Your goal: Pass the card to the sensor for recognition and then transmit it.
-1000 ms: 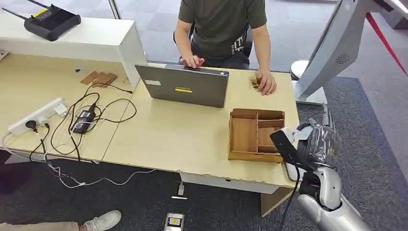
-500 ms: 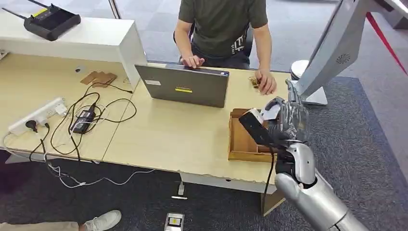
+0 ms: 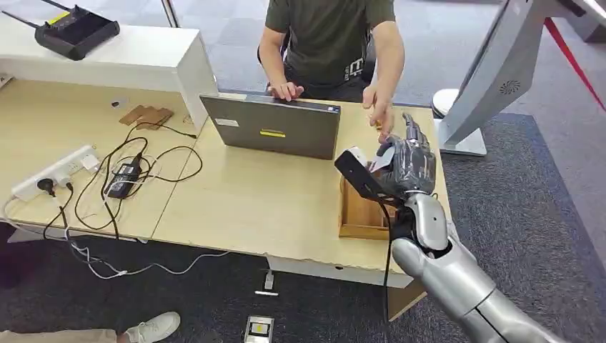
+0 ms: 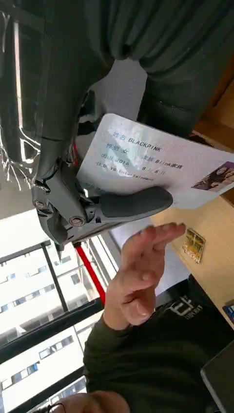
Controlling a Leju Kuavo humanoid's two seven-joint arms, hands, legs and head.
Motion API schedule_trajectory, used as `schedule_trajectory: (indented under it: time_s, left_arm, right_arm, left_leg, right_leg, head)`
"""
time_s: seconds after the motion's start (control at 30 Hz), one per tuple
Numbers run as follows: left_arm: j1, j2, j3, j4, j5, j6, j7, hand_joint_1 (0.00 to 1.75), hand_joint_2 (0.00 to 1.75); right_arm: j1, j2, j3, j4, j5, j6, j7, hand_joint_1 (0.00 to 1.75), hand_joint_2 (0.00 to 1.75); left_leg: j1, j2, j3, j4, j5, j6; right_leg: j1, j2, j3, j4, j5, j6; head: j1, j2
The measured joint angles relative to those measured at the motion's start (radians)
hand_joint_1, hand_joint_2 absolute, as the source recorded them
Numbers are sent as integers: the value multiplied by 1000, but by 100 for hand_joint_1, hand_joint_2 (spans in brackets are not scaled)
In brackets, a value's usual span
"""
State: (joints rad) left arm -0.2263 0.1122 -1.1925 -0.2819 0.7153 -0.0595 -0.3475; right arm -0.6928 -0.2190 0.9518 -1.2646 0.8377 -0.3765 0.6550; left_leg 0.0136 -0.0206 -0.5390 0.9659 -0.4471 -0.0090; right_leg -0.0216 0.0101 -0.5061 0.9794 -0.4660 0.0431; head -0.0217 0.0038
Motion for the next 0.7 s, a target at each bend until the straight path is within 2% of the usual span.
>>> schedule_trajectory:
  time_s: [0.2, 0.57, 0.6, 0.7]
  left_arm:
    - [-8, -3, -14, 0, -3, -8, 2, 0, 175]
    - [-9, -5, -16, 0, -2, -12, 2, 0, 175]
    - [-9, -5, -16, 0, -1, -12, 2, 0, 175]
    - [-9, -5, -16, 1, 3, -12, 2, 0, 175]
  right_arm:
    - [-5, 2, 0, 26, 3, 7, 23, 175, 175]
    - [-3, 1, -2, 40, 6, -11, 26, 175, 175]
    - [-2, 1, -3, 40, 8, -13, 26, 0, 175]
    - [7, 2, -4, 40, 27, -33, 26, 0, 175]
  left_leg:
    - [0, 0, 0, 0, 0, 0]
    - [0, 0, 0, 0, 0, 0]
    - [0, 0, 0, 0, 0, 0]
    - [0, 0, 0, 0, 0, 0]
  right_leg:
    - [0, 0, 0, 0, 0, 0]
    - [0, 0, -1, 0, 0, 0]
    - [0, 0, -1, 0, 0, 0]
    - [0, 0, -1, 0, 0, 0]
  head:
    - [0, 0]
    - [0, 0]
    - [0, 0]
    - [0, 0]
